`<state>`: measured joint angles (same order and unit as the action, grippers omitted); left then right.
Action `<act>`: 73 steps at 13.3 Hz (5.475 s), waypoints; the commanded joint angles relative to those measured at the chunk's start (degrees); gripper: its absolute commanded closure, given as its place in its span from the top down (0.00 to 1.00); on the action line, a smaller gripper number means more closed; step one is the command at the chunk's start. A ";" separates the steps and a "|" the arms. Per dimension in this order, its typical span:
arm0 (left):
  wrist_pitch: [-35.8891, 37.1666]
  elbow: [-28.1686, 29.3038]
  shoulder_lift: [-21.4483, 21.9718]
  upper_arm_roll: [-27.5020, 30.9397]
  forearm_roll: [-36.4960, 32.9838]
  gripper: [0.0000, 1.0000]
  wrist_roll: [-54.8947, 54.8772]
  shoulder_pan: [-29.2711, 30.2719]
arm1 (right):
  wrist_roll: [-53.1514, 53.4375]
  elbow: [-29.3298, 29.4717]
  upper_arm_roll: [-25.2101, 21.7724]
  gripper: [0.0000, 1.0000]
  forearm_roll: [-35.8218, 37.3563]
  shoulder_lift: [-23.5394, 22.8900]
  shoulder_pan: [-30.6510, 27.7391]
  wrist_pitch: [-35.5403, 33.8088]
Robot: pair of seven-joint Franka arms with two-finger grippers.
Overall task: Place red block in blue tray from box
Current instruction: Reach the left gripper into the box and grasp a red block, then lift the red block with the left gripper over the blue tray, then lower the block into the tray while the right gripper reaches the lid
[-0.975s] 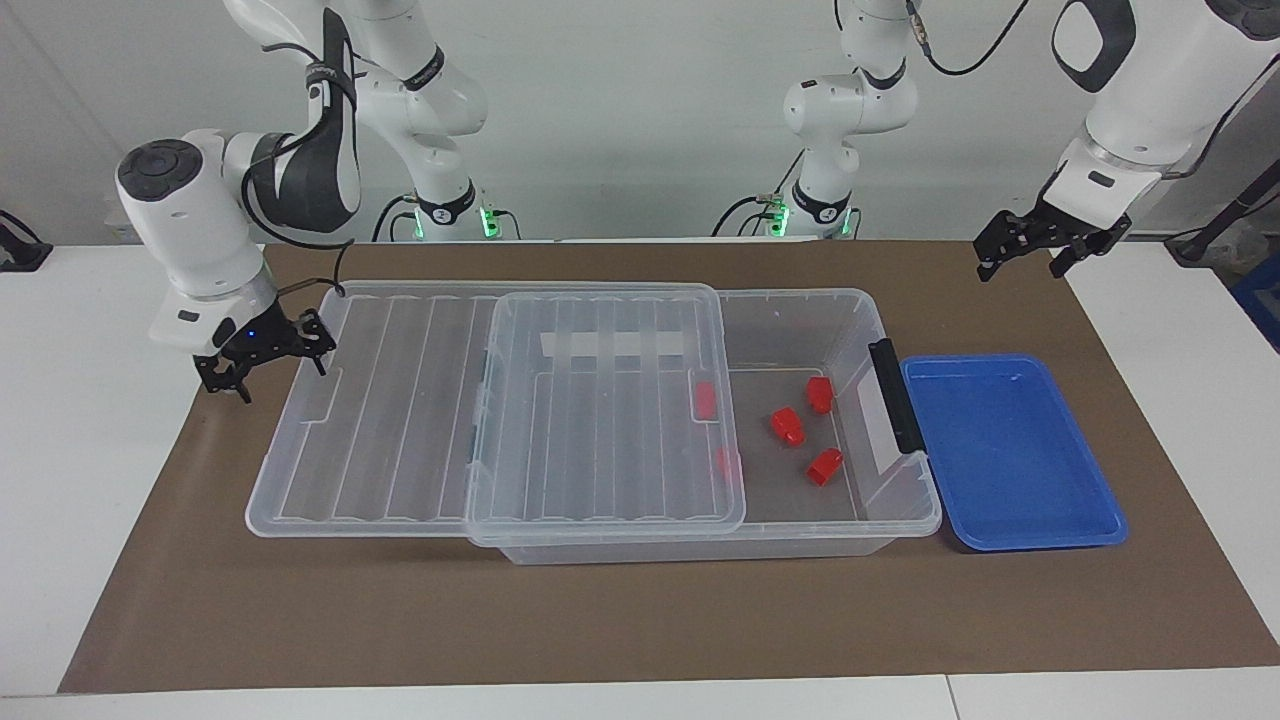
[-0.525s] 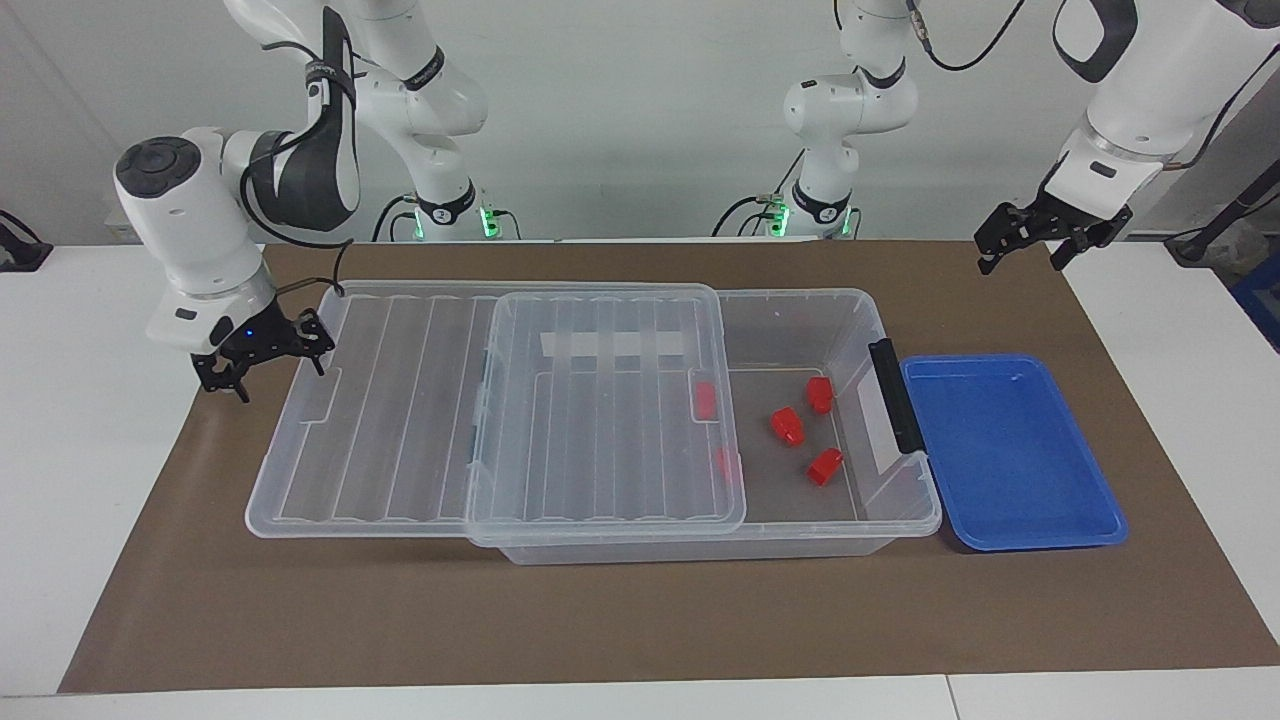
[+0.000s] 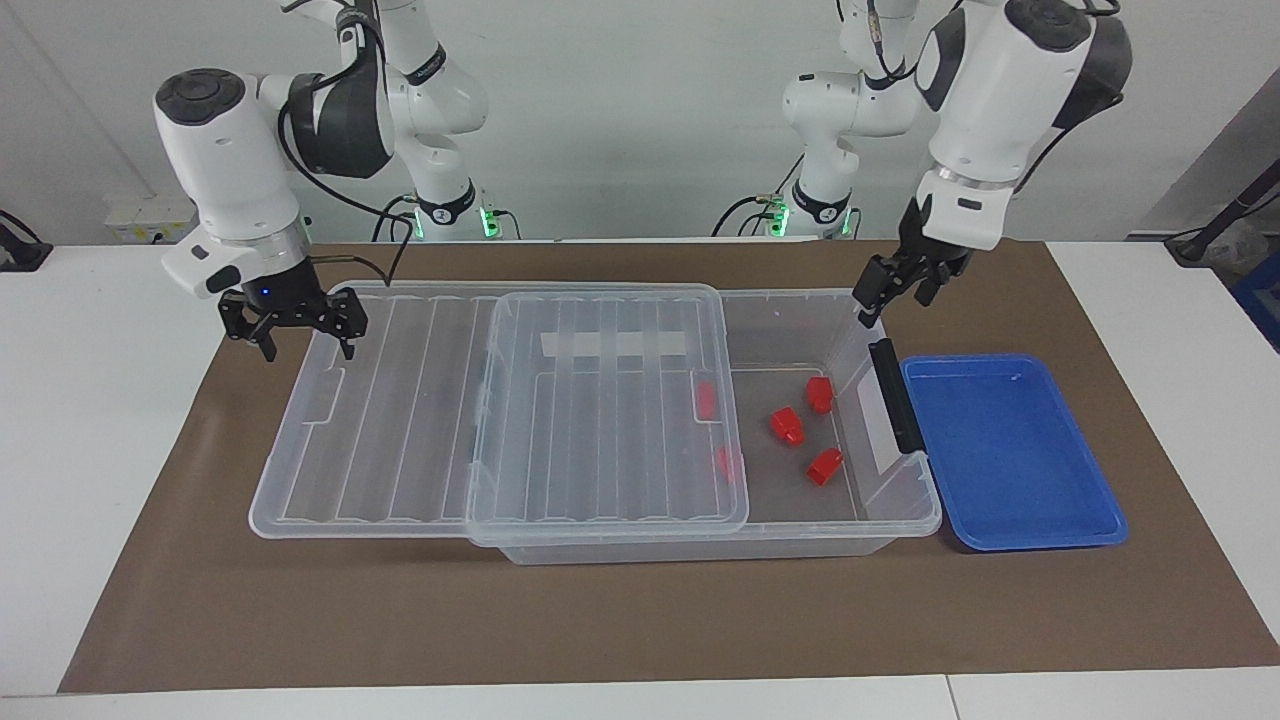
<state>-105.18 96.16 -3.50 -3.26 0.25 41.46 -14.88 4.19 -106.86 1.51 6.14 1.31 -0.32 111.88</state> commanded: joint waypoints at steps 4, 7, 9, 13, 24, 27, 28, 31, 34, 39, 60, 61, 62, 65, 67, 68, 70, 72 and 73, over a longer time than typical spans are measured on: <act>-15.30 10.61 -5.11 0.98 -4.37 1.00 8.81 -5.68 | 12.42 11.04 0.07 1.00 -5.61 -2.10 1.82 -9.39; -19.79 12.64 -10.12 0.89 -9.03 1.00 8.12 -6.74 | 12.42 15.88 -0.02 1.00 -5.61 -3.51 1.73 -13.35; -22.68 15.10 -10.21 0.80 -9.13 1.00 7.50 -6.65 | 12.34 17.03 0.07 1.00 -5.61 -3.51 1.03 -15.02; -30.61 20.38 -11.18 0.80 -9.13 0.98 5.93 -6.21 | 11.55 15.90 -0.46 1.00 -5.00 -2.55 0.33 -15.29; -35.71 21.88 -13.20 0.80 -8.87 0.54 -1.82 -4.98 | 9.96 15.10 -0.55 1.00 -5.61 -1.75 -1.70 -18.02; -33.27 21.27 -13.12 0.72 -8.51 0.00 -1.91 -4.89 | 9.96 15.10 -0.55 1.00 -5.61 -1.75 -1.78 -18.10; -30.55 20.14 -13.03 0.72 -7.38 0.00 -1.82 -4.81 | 9.96 15.10 -0.55 1.00 -5.61 -1.75 -1.78 -18.11; -18.44 13.38 -12.07 0.98 -2.80 0.00 -1.73 -4.72 | 9.96 15.10 -0.55 1.00 -5.61 -1.75 -1.87 -18.11; -3.68 2.94 -9.60 1.42 2.98 0.00 -1.73 -2.62 | 9.88 15.10 -0.63 1.00 -5.52 -1.84 -1.78 -17.23; 13.67 -9.67 -9.51 1.42 4.15 0.00 -8.72 4.15 | 9.61 14.49 -0.55 0.70 -5.61 -2.02 -3.45 -14.86; -28.14 13.88 -12.58 1.59 -0.43 0.00 -54.03 26.84 | 2.23 -2.30 -0.55 0.00 -5.70 -2.55 -8.29 6.15; -29.28 13.97 -13.37 1.59 -0.43 0.00 -54.03 26.49 | -0.29 -2.82 -0.63 0.00 -5.70 -2.63 -8.64 6.15; -30.34 14.32 -14.08 1.59 -0.43 0.00 -54.03 26.40 | -2.93 -3.61 -0.63 0.00 -5.70 -2.72 -8.99 6.59; -31.31 15.46 -14.35 1.59 -0.43 0.00 -55.96 26.92 | -4.27 -5.20 -0.63 0.00 -5.61 -2.98 -9.96 8.61; -34.29 17.74 -14.35 1.59 -0.43 0.00 -55.87 26.92 | -4.28 -5.38 -0.55 0.00 -5.61 -3.16 -10.22 8.88; -35.78 18.88 -14.35 1.59 -0.43 0.00 -55.87 26.92 | -4.10 -5.38 -0.55 0.00 -5.61 -3.16 -9.87 8.79; -37.11 20.29 -14.35 1.59 -0.43 0.00 -55.87 26.84 | -4.01 -5.29 -0.46 0.00 -5.61 -3.16 -9.61 8.61; -37.12 20.56 -14.35 1.59 -0.43 0.00 -55.87 26.57 | -4.01 -5.29 -0.20 0.00 -5.70 -3.16 -8.91 8.26; -37.12 20.56 -14.35 1.59 -0.43 0.00 -55.87 26.66 | -4.01 -5.29 -0.19 0.00 -5.70 -3.16 -8.12 8.09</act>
<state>-140.78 115.41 -18.58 -1.69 0.84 -13.93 11.70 1.69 -111.46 1.01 1.37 -2.12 -9.14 119.51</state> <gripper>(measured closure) 0.656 0.991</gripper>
